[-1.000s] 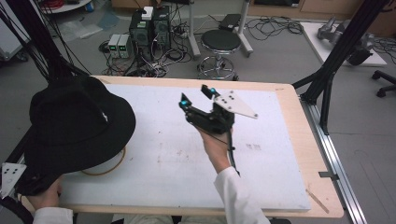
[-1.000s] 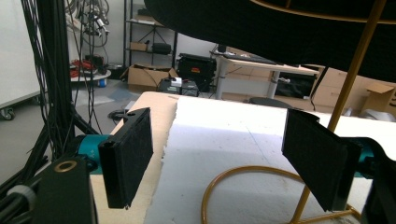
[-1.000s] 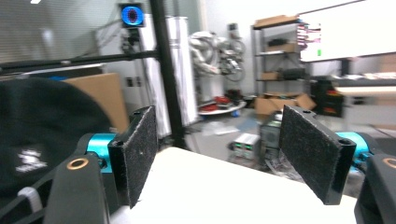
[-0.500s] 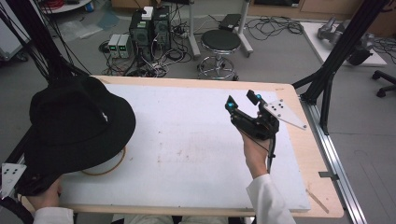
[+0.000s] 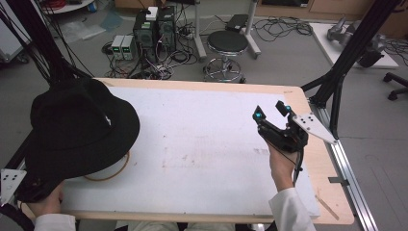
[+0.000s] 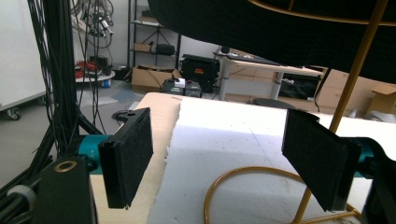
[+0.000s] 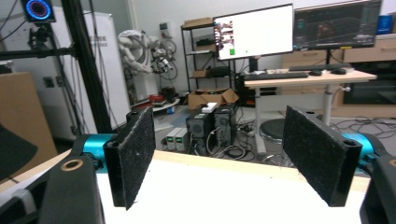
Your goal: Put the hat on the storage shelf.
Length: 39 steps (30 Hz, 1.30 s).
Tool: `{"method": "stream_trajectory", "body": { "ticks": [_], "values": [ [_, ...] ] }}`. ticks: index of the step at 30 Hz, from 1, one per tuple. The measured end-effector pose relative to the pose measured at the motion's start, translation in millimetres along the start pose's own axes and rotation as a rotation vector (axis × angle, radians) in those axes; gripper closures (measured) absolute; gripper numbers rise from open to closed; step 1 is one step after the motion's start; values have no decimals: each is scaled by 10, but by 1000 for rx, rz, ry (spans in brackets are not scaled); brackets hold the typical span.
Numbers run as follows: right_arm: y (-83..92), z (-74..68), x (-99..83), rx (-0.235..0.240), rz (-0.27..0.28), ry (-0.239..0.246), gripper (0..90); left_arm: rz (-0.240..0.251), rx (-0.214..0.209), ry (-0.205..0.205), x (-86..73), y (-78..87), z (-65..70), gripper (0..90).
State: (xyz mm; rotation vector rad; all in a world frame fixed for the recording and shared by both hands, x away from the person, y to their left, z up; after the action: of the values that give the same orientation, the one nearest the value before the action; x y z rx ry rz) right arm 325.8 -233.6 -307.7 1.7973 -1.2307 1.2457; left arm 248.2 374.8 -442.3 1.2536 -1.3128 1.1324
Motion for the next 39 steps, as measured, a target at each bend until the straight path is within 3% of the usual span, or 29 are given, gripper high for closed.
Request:
{"method": "stream_trajectory", "body": {
  "ticks": [10, 24, 26, 29, 35, 39],
  "values": [
    [112, 207, -80, -52, -20, -3, 236, -1, -3, 0, 1, 0, 10, 249],
    [190, 248, -96, -119, -46, 35, 216, 0, -4, 7, -1, -4, 10, 250],
    [196, 281, -177, -146, -67, 62, 213, 0, -4, 8, -2, -1, 6, 250],
    [203, 310, -238, -156, -79, 61, 211, 0, -4, 9, -2, -1, 7, 250],
    [243, 417, -400, -197, -103, 47, 200, 0, -5, 9, -2, -6, 11, 250],
    [287, 539, -553, -224, -130, 13, 192, 5, -5, 17, -1, -6, 8, 249]
  ]
}}
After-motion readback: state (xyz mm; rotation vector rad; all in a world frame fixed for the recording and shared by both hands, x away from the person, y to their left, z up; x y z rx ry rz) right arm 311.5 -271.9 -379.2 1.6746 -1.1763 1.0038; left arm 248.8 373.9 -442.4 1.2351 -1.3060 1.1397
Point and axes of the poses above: each handheld gripper's, and its own axes: y roughly backward along the jaws, x roughly out of its top, z roughly to its right, the point moved 4 cm from there along -y, roughly forward along the jaws, and after that the axes turned 14 degrees about -y, right-handed, at the moved point
